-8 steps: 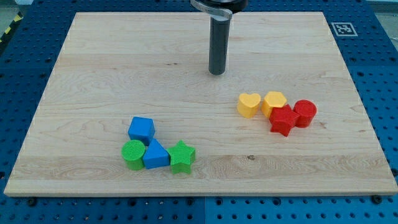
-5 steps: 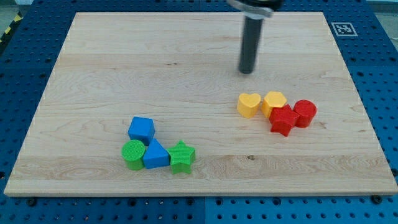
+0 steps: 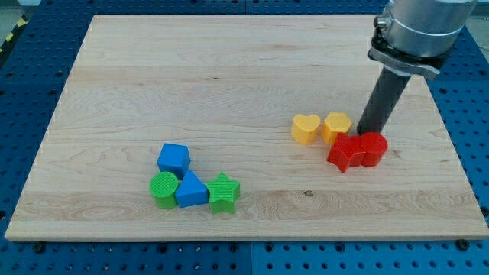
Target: Separate the yellow hexagon from the red star
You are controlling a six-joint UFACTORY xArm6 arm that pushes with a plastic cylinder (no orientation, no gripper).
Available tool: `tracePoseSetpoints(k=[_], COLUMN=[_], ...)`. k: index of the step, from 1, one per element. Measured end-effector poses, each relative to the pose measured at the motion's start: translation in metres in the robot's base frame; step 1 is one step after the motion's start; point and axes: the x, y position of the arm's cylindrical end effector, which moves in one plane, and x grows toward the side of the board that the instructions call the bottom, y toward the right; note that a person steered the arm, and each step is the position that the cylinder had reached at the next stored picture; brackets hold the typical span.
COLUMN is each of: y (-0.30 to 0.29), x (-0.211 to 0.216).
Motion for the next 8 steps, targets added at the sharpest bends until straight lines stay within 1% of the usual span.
tracePoseSetpoints(k=[2, 3, 6, 8], y=[-0.050, -0.065, -0.068, -0.079], x=[0.000, 0.000, 0.003, 0.019])
